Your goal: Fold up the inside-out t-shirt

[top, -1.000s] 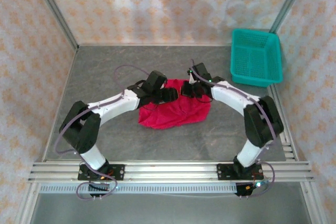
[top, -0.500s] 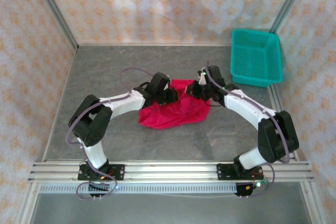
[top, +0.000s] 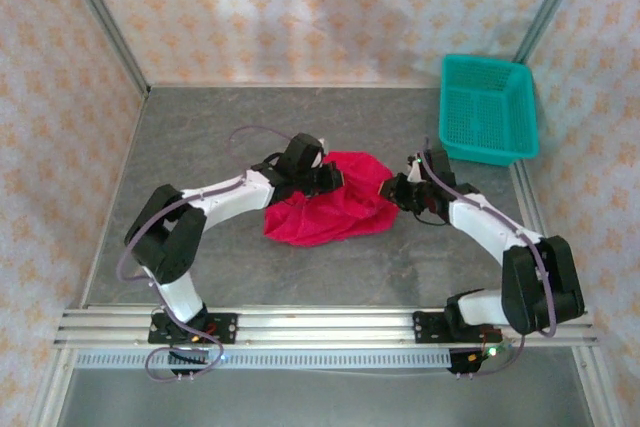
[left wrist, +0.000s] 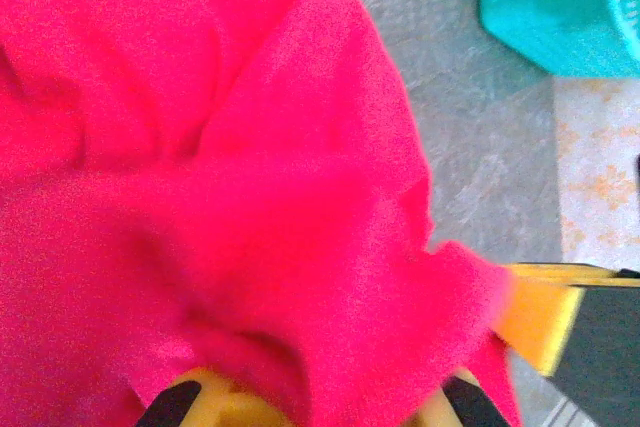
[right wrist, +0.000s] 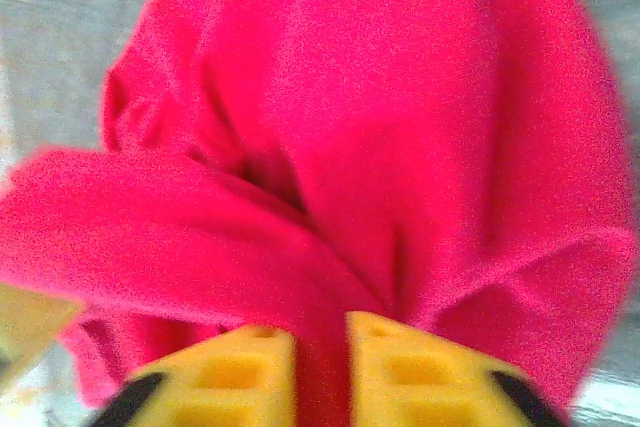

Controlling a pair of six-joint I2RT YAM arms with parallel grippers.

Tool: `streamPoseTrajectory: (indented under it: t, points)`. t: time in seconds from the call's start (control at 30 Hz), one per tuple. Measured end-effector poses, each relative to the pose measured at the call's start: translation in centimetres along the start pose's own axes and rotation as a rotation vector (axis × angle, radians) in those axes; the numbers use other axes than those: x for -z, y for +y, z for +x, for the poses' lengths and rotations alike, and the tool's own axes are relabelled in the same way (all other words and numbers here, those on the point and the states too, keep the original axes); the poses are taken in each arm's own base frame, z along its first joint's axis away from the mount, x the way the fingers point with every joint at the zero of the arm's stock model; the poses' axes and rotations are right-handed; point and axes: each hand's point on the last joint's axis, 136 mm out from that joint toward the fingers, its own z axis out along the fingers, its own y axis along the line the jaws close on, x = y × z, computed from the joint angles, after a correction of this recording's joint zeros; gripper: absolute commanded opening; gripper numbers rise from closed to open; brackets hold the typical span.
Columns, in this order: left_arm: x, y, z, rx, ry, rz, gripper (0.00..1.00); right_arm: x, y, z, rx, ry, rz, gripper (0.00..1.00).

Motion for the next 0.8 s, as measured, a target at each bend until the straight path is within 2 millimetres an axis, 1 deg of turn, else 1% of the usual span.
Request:
streamPoseTrajectory:
  t: [0.07,0.1,0.17,0.23,0.3,0.33,0.37,0.4,0.47,0.5,0.53,0.57,0.6,0.63,0.67,0.73,0.8]
  points:
    - [0.5,-0.4,-0.3,0.005,-0.011,0.011,0.00,0.6,0.0,0.0,0.009,-0.010,0.034,0.31]
    - [0.6,-0.6,-0.4,0.007,-0.015,0.017,0.00,1.1,0.4,0.1,0.022,-0.020,0.040,0.28]
    - [0.7,-0.8,-0.5,0.017,-0.018,0.022,0.00,2.5,2.2,0.0,0.068,-0.050,0.028,0.18]
    - [0.6,-0.8,-0.5,0.024,-0.017,0.024,0.00,4.3,4.9,-0.2,0.118,-0.100,-0.019,0.09]
    - [0.6,-0.8,-0.5,0.028,-0.020,0.027,0.00,5.5,7.0,-0.2,0.159,-0.131,-0.064,0.04]
    - [0.6,-0.8,-0.5,0.032,-0.019,0.026,0.00,5.7,7.8,-0.1,0.172,-0.137,-0.081,0.01]
    - [0.6,-0.7,-0.5,0.035,-0.018,0.026,0.00,5.6,8.2,0.0,0.176,-0.135,-0.088,0.00]
    - [0.6,-0.6,-0.4,0.037,-0.017,0.023,0.00,5.2,8.3,0.2,0.180,-0.123,-0.088,0.00]
    - [0.6,-0.6,-0.4,0.038,-0.016,0.022,0.00,3.7,8.1,0.6,0.182,-0.087,-0.069,0.00]
    - [0.6,-0.6,-0.4,0.038,-0.016,0.022,0.00,2.5,7.8,1.0,0.180,-0.058,-0.050,0.03]
    - [0.6,-0.6,-0.4,0.037,-0.016,0.022,0.00,1.4,7.4,1.3,0.179,-0.031,-0.031,0.11]
    - [0.6,-0.6,-0.4,0.037,-0.016,0.022,0.00,0.3,7.0,1.7,0.182,-0.002,-0.007,0.25]
    - [0.6,-0.6,-0.4,0.038,-0.016,0.021,0.00,-0.6,6.7,2.0,0.183,0.014,0.016,0.33]
    - [0.6,-0.6,-0.3,0.038,-0.015,0.021,0.00,-1.5,6.2,2.2,0.196,0.031,0.047,0.44]
    - [0.6,-0.6,-0.3,0.038,-0.014,0.020,0.00,-2.2,6.0,2.2,0.205,0.036,0.071,0.50]
    - [0.6,-0.5,-0.3,0.039,-0.013,0.018,0.00,-3.4,5.5,1.8,0.241,0.034,0.123,0.58]
    - [0.6,-0.5,-0.3,0.039,-0.012,0.017,0.00,-4.1,5.2,0.9,0.268,0.012,0.163,0.61]
